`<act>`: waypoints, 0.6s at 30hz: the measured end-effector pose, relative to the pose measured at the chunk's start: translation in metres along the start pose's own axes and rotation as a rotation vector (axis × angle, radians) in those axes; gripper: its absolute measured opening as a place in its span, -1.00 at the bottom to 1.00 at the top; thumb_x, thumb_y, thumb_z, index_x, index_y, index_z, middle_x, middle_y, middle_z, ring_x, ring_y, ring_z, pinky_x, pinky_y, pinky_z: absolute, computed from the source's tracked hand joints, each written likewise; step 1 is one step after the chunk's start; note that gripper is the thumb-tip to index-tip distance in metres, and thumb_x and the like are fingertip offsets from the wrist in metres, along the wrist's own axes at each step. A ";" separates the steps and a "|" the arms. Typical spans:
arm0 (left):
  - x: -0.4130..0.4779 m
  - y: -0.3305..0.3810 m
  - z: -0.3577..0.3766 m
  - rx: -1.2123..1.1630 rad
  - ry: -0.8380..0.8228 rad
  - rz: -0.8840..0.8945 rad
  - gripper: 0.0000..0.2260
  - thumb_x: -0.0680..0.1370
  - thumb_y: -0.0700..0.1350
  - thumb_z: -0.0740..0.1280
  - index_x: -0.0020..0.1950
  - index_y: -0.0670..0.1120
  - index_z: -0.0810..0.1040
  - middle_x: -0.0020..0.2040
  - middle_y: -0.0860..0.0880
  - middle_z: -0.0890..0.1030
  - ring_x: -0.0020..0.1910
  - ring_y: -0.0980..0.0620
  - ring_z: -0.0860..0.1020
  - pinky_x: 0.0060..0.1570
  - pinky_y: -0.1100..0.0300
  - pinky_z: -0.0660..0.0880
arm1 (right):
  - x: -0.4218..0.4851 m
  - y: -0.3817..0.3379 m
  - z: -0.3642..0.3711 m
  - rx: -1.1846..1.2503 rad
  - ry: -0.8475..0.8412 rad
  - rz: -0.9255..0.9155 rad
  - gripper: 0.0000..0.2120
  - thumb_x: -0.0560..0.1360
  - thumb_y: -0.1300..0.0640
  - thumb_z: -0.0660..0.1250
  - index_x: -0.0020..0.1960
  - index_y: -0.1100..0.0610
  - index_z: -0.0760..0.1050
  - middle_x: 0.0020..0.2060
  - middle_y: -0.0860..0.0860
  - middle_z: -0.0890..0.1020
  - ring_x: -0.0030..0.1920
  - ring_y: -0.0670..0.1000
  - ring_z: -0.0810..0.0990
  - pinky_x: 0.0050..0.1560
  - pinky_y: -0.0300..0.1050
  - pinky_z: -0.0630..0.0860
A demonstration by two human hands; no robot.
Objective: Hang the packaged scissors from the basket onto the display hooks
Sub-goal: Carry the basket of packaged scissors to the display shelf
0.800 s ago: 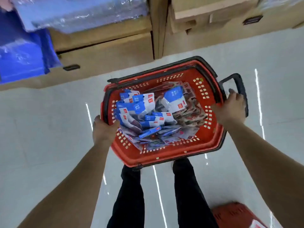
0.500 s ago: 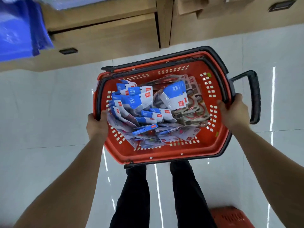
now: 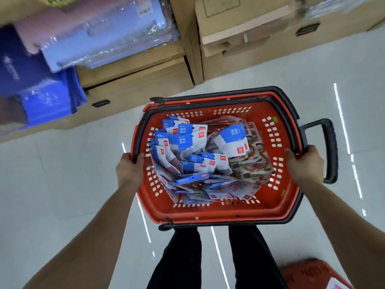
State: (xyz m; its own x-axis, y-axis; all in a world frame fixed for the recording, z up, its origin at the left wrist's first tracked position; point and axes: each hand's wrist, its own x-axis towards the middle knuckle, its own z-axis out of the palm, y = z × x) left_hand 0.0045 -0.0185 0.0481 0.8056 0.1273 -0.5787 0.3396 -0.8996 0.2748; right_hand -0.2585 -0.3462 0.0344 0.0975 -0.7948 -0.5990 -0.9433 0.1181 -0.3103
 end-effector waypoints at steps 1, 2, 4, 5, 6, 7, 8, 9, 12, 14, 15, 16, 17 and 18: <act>-0.011 0.012 -0.012 0.015 -0.012 0.033 -0.63 0.69 0.04 0.29 0.31 -0.25 0.51 0.07 -0.18 0.63 -0.11 -0.05 0.51 -0.05 0.07 0.45 | -0.014 0.006 -0.014 0.030 0.014 0.030 -0.62 0.61 -0.03 0.34 0.26 0.22 0.44 0.04 0.15 0.61 -0.09 0.22 0.60 0.02 0.16 0.61; -0.022 0.024 -0.024 0.028 -0.023 0.065 -0.63 0.69 0.03 0.30 0.30 -0.25 0.52 0.07 -0.19 0.64 -0.12 -0.05 0.52 -0.06 0.08 0.45 | -0.029 0.012 -0.030 0.061 0.029 0.058 -0.62 0.61 -0.04 0.35 0.25 0.21 0.44 0.04 0.15 0.61 -0.06 0.24 0.62 0.04 0.17 0.61; -0.049 0.049 -0.049 0.035 -0.025 0.160 -0.65 0.68 0.02 0.32 0.26 -0.26 0.55 0.09 -0.23 0.66 -0.11 -0.09 0.53 -0.04 0.10 0.44 | -0.063 0.024 -0.064 0.124 0.064 0.116 -0.63 0.60 -0.05 0.36 0.23 0.21 0.45 0.01 0.14 0.62 -0.05 0.24 0.63 0.04 0.16 0.61; -0.064 0.061 -0.063 0.033 -0.018 0.212 -0.67 0.68 0.00 0.33 0.23 -0.27 0.56 0.09 -0.25 0.67 -0.10 -0.11 0.54 -0.04 0.11 0.43 | -0.081 0.031 -0.082 0.158 0.082 0.138 -0.63 0.59 -0.05 0.37 0.22 0.21 0.45 0.02 0.14 0.63 -0.05 0.24 0.63 0.03 0.16 0.61; -0.080 0.073 -0.077 0.029 -0.012 0.261 -0.68 0.67 -0.01 0.34 0.21 -0.27 0.57 0.06 -0.25 0.67 -0.08 -0.13 0.55 -0.04 0.11 0.42 | -0.099 0.038 -0.100 0.193 0.104 0.160 -0.62 0.58 -0.06 0.38 0.21 0.21 0.46 0.03 0.16 0.64 -0.03 0.26 0.64 0.04 0.17 0.61; -0.096 0.086 -0.091 0.027 -0.009 0.314 -0.69 0.67 -0.02 0.35 0.19 -0.27 0.58 0.03 -0.23 0.67 -0.08 -0.14 0.56 -0.04 0.11 0.41 | -0.119 0.044 -0.117 0.225 0.131 0.182 -0.62 0.58 -0.06 0.39 0.21 0.22 0.46 0.05 0.19 0.65 -0.01 0.28 0.65 0.04 0.16 0.60; -0.112 0.100 -0.105 0.024 -0.009 0.367 -0.71 0.66 -0.03 0.35 0.17 -0.27 0.59 -0.01 -0.21 0.67 -0.08 -0.16 0.57 -0.05 0.11 0.41 | -0.139 0.050 -0.136 0.255 0.158 0.200 -0.61 0.57 -0.05 0.40 0.20 0.23 0.47 0.05 0.20 0.65 0.02 0.29 0.64 0.03 0.14 0.59; -0.129 0.113 -0.118 0.025 -0.015 0.424 -0.72 0.66 -0.03 0.36 0.16 -0.26 0.60 -0.03 -0.19 0.66 -0.08 -0.19 0.60 -0.07 0.10 0.41 | -0.159 0.056 -0.154 0.287 0.186 0.217 -0.61 0.57 -0.05 0.40 0.21 0.23 0.47 0.05 0.21 0.65 0.03 0.29 0.64 0.02 0.13 0.58; -0.183 0.157 -0.155 0.044 -0.060 0.564 -0.73 0.65 -0.03 0.36 0.18 -0.22 0.62 -0.07 -0.14 0.66 -0.10 -0.17 0.62 -0.08 0.10 0.43 | -0.220 0.073 -0.207 0.389 0.290 0.280 -0.60 0.55 -0.08 0.41 0.20 0.21 0.48 0.04 0.18 0.66 0.02 0.28 0.64 0.02 0.14 0.59; -0.220 0.186 -0.175 0.061 -0.084 0.660 -0.73 0.66 -0.01 0.35 0.19 -0.20 0.62 -0.08 -0.11 0.65 -0.12 -0.13 0.60 -0.09 0.09 0.44 | -0.256 0.084 -0.240 0.446 0.354 0.324 -0.60 0.54 -0.11 0.41 0.17 0.18 0.49 0.02 0.15 0.66 0.00 0.26 0.64 0.02 0.14 0.59; -0.239 0.202 -0.182 0.068 -0.097 0.703 -0.73 0.66 0.00 0.35 0.17 -0.19 0.62 -0.08 -0.10 0.64 -0.12 -0.12 0.58 -0.10 0.09 0.42 | -0.272 0.091 -0.256 0.477 0.383 0.347 -0.61 0.53 -0.12 0.41 0.15 0.17 0.49 -0.01 0.13 0.65 -0.02 0.24 0.64 0.01 0.12 0.58; -0.258 0.218 -0.186 0.075 -0.111 0.741 -0.73 0.66 0.01 0.34 0.15 -0.19 0.61 -0.08 -0.10 0.63 -0.11 -0.12 0.57 -0.11 0.10 0.39 | -0.285 0.098 -0.273 0.505 0.412 0.363 -0.61 0.53 -0.12 0.41 0.14 0.17 0.50 -0.04 0.11 0.64 -0.04 0.22 0.63 -0.02 0.08 0.56; -0.277 0.234 -0.189 0.069 -0.117 0.782 -0.74 0.66 0.01 0.35 0.13 -0.19 0.62 -0.08 -0.12 0.63 -0.10 -0.11 0.55 -0.11 0.11 0.36 | -0.296 0.105 -0.289 0.532 0.441 0.376 -0.62 0.53 -0.12 0.41 0.13 0.17 0.51 -0.07 0.08 0.62 -0.07 0.19 0.60 -0.06 0.04 0.52; -0.295 0.248 -0.190 0.065 -0.121 0.813 -0.73 0.65 0.00 0.36 0.12 -0.21 0.62 -0.07 -0.14 0.63 -0.10 -0.10 0.54 -0.11 0.10 0.35 | -0.307 0.113 -0.305 0.561 0.470 0.387 -0.62 0.52 -0.12 0.41 0.12 0.18 0.51 -0.09 0.06 0.60 -0.10 0.16 0.58 -0.09 0.00 0.48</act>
State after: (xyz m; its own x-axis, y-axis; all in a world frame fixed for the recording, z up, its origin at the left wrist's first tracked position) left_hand -0.0567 -0.1996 0.4322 0.7288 -0.6168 -0.2974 -0.3590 -0.7140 0.6011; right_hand -0.4922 -0.2702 0.4079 -0.4617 -0.7883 -0.4067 -0.5722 0.6150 -0.5426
